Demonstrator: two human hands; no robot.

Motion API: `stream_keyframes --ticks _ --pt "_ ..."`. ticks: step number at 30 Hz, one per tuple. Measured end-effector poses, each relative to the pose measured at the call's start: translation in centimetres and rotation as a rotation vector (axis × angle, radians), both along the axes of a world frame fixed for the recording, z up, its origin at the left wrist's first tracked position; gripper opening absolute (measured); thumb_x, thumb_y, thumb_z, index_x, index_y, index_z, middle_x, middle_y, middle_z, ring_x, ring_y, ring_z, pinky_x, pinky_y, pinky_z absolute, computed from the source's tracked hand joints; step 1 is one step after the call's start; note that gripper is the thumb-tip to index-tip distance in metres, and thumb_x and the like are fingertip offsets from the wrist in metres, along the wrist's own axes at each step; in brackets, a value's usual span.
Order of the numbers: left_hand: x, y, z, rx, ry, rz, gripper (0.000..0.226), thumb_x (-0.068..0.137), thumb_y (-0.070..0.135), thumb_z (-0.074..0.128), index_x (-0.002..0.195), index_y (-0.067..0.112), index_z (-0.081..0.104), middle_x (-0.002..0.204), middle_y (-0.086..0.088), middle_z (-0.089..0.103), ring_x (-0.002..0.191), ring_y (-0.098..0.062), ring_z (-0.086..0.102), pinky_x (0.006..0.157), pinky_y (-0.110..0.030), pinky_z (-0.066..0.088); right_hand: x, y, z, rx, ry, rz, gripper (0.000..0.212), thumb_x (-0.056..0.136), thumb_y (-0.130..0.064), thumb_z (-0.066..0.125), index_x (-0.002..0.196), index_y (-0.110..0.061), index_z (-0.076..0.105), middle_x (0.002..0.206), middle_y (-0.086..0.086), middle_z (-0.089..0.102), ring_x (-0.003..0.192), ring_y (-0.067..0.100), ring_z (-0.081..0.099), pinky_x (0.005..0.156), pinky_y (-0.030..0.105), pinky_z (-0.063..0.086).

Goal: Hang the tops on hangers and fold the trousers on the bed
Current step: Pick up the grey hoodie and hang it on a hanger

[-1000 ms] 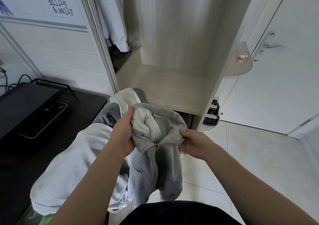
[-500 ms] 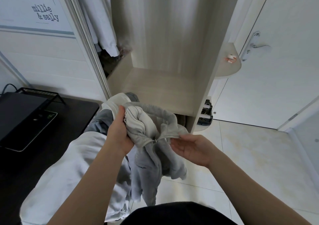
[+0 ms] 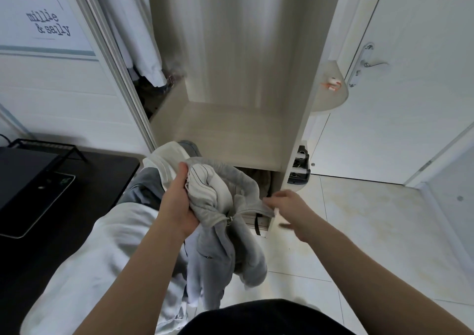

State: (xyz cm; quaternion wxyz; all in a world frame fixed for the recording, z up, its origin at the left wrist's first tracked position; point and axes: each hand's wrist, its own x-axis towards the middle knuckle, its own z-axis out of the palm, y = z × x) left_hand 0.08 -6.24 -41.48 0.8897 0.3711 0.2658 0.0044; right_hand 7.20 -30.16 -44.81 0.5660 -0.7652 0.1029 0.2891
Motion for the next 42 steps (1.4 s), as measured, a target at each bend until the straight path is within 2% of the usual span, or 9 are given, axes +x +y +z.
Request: stream_keyframes --ticks 2,7,12,15,18,21,33,38,42 --pt "-0.1 -0.5 0.1 0.02 0.004 -0.023 0.064 0.094 0.065 0.049 0.101 0.011 0.081 0.119 -0.015 0.072 0.11 -0.029 0.071 0.089 -0.042 0.058 0.0 0.8 0.2 -0.297 -0.368 0.093 0.022 0.089 -0.036 0.066 0.101 -0.019 0.064 0.104 0.003 0.066 0.092 0.02 0.063 0.082 0.041 0.055" --pt "0.0 -1.1 0.1 0.06 0.02 -0.047 0.066 0.095 0.065 0.048 0.102 0.009 0.081 0.121 -0.017 0.071 0.116 -0.03 0.068 0.103 -0.046 0.05 -0.2 3.0 1.2 -0.39 -0.07 0.428 0.066 0.084 -0.069 0.055 0.075 -0.005 0.068 0.06 0.01 0.072 0.057 0.023 0.07 0.063 0.034 0.061" --pt "0.1 -1.4 0.7 0.194 0.02 -0.044 0.059 0.099 0.058 0.049 0.105 0.008 0.08 0.116 -0.014 0.074 0.111 -0.026 0.071 0.099 -0.042 0.051 -0.4 3.4 0.1 0.012 0.003 0.15 0.019 0.093 -0.02 0.07 0.083 -0.005 0.066 0.073 0.011 0.065 0.059 0.02 0.065 0.054 0.03 0.056" --pt "0.1 0.2 1.8 0.485 0.008 -0.049 0.035 0.101 0.041 0.058 0.1 0.012 0.077 0.102 -0.013 0.077 0.097 -0.025 0.074 0.083 -0.038 0.058 -0.3 2.6 1.2 0.323 -0.022 -0.084 0.009 0.094 -0.009 0.067 0.089 -0.002 0.069 0.079 0.012 0.069 0.065 0.019 0.068 0.059 0.032 0.056" --pt "0.4 1.3 3.9 0.902 0.028 -0.204 0.03 0.097 0.035 0.066 0.072 0.018 0.071 0.063 0.005 0.067 0.057 -0.006 0.064 0.055 -0.028 0.051 0.3 1.9 3.9 0.44 -0.111 -0.131 0.008 0.094 -0.006 0.065 0.093 0.0 0.07 0.082 0.012 0.074 0.072 0.023 0.071 0.07 0.039 0.059" --pt "2.4 1.6 6.5 1.275 0.04 -0.081 0.035 0.098 0.032 0.059 0.072 0.01 0.054 0.056 0.004 0.052 0.05 -0.007 0.05 0.056 -0.031 0.04 1.2 2.0 7.7 0.397 -0.212 -0.092 0.007 0.091 -0.006 0.068 0.092 0.0 0.072 0.082 0.015 0.075 0.073 0.026 0.073 0.065 0.036 0.058" --pt "16.9 4.4 30.5 1.606 -0.512 0.268 0.031 0.103 0.022 0.051 0.08 0.004 0.059 0.069 -0.003 0.054 0.065 -0.012 0.049 0.058 -0.022 0.034 12.0 3.8 30.1 0.285 -0.818 -0.07 0.028 0.092 -0.016 0.067 0.066 -0.007 0.061 0.051 0.01 0.061 0.041 0.017 0.057 0.04 0.023 0.043" --pt "23.3 6.7 40.7 1.701 -0.503 0.359 0.029 0.104 0.024 0.051 0.079 0.012 0.061 0.069 0.006 0.054 0.064 -0.005 0.049 0.051 -0.023 0.03 18.6 6.7 39.9 0.302 -0.995 -0.039 0.026 0.094 -0.013 0.064 0.07 -0.004 0.062 0.049 0.009 0.056 0.038 0.014 0.051 0.04 0.02 0.043" --pt "27.6 8.6 47.2 1.681 -0.461 0.448 0.03 0.104 0.025 0.049 0.085 0.007 0.065 0.073 -0.004 0.058 0.077 -0.026 0.058 0.063 -0.031 0.039 24.8 9.8 47.2 0.202 -1.153 -0.041 0.033 0.09 -0.011 0.063 0.058 -0.009 0.057 0.047 0.007 0.053 0.042 0.02 0.053 0.048 0.03 0.046"
